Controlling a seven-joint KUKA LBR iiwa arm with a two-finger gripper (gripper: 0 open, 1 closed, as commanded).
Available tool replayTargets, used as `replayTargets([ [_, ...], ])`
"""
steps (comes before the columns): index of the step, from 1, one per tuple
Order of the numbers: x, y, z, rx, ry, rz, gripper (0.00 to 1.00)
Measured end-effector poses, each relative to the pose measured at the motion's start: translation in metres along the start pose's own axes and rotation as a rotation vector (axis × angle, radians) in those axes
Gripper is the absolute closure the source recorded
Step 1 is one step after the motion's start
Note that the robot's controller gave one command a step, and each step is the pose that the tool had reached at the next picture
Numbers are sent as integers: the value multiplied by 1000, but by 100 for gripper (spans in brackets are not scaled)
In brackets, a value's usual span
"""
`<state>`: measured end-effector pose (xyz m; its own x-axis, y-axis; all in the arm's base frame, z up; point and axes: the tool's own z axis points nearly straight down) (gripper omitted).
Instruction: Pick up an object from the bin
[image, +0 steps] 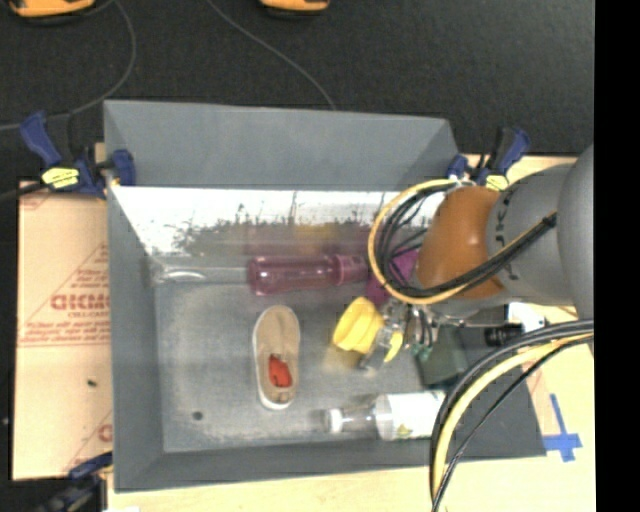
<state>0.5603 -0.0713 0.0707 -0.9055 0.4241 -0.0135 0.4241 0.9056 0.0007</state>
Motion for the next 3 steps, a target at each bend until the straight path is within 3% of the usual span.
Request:
replayTargets([
  [2,1,-1,-4,2,5,-2,100],
  [3,2,-1,-25,3,9,-3,100],
])
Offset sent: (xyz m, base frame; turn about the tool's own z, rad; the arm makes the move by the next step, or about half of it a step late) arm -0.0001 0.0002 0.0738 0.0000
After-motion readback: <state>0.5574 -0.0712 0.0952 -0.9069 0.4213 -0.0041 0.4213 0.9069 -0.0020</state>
